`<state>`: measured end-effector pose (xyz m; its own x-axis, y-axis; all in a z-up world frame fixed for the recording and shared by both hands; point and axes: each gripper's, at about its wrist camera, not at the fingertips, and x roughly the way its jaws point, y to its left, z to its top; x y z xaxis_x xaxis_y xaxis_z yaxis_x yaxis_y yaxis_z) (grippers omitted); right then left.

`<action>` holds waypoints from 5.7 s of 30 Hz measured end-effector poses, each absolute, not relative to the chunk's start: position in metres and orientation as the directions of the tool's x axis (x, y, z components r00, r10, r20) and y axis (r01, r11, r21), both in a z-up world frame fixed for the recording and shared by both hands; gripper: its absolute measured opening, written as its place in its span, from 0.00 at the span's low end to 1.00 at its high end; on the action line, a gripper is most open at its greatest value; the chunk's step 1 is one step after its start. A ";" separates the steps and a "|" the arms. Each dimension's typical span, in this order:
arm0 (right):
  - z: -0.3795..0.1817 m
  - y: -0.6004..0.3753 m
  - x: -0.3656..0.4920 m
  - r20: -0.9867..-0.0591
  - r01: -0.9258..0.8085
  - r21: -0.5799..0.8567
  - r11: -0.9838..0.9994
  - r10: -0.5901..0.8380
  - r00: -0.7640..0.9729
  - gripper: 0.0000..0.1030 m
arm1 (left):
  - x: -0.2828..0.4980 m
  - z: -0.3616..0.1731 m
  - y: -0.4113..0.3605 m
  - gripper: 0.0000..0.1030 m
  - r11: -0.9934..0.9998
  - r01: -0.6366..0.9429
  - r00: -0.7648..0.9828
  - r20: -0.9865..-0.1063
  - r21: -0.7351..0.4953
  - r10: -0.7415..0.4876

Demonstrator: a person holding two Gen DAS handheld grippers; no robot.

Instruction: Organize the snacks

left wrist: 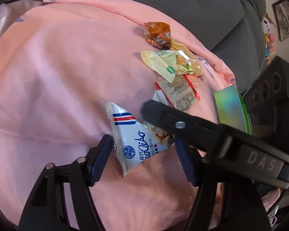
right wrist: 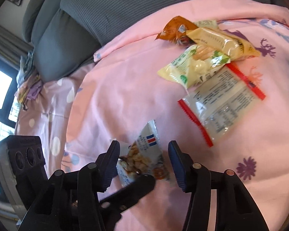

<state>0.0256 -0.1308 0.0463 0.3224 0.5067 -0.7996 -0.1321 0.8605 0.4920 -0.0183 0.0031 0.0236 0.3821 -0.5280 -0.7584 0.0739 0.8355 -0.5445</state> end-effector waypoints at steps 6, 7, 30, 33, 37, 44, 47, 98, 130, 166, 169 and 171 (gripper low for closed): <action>0.044 -0.128 0.023 -0.794 -0.153 0.497 0.854 0.518 0.319 0.53 | -0.022 0.029 -0.003 0.51 0.848 0.119 0.396 -0.758 -0.516 -0.518; 0.045 -0.128 0.022 -0.792 -0.156 0.495 0.855 0.518 0.323 0.54 | -0.024 0.031 -0.004 0.51 0.849 0.128 0.402 -0.756 -0.512 -0.516; 0.103 -0.130 -0.010 -0.656 -0.295 0.418 0.859 0.510 0.557 0.54 | -0.045 0.076 -0.009 0.50 0.855 0.285 0.586 -0.627 -0.434 -0.514; 0.113 -0.134 -0.015 -0.645 -0.298 0.402 0.866 0.498 0.579 0.54 | -0.047 0.084 -0.015 0.50 0.850 0.305 0.597 -0.609 -0.429 -0.522; 0.129 -0.143 -0.021 -0.637 -0.292 0.369 0.883 0.468 0.613 0.54 | -0.048 0.099 -0.030 0.49 0.838 0.346 0.603 -0.585 -0.421 -0.543; 0.162 -0.188 -0.038 -0.600 -0.231 0.328 0.916 0.391 0.698 0.54 | -0.051 0.125 -0.076 0.49 0.806 0.442 0.593 -0.545 -0.394 -0.592; 0.170 -0.209 -0.044 -0.593 -0.184 0.334 0.924 0.358 0.722 0.54 | -0.049 0.131 -0.099 0.49 0.783 0.480 0.573 -0.535 -0.396 -0.622; 0.117 -0.422 -0.064 -0.672 0.328 0.547 0.770 0.171 0.720 0.54 | -0.025 0.095 -0.318 0.47 0.631 0.702 0.259 -0.707 -0.330 -0.658; 0.090 -0.440 -0.058 -0.724 0.437 0.570 0.696 0.173 0.668 0.54 | -0.010 0.074 -0.340 0.50 0.670 0.673 0.200 -0.794 -0.314 -0.574; 0.160 -0.310 -0.039 -0.602 0.115 0.451 0.885 0.207 0.771 0.89 | -0.022 0.096 -0.028 0.97 0.924 0.100 0.578 -0.734 -0.370 -0.357; 0.144 -0.271 -0.016 -0.645 0.035 0.444 0.895 0.293 0.706 0.89 | -0.025 0.077 0.005 0.97 0.918 0.021 0.568 -0.751 -0.395 -0.336; 0.127 -0.245 0.002 -0.703 -0.001 0.401 0.916 0.308 0.640 0.89 | -0.027 0.066 0.022 0.97 0.912 -0.011 0.562 -0.757 -0.411 -0.334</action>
<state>0.0023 -0.2450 0.1271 0.6404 0.3084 -0.7034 -0.0010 0.9162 0.4008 -0.0266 0.0222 0.0662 0.5616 -0.3344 -0.7568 -0.0106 0.9117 -0.4107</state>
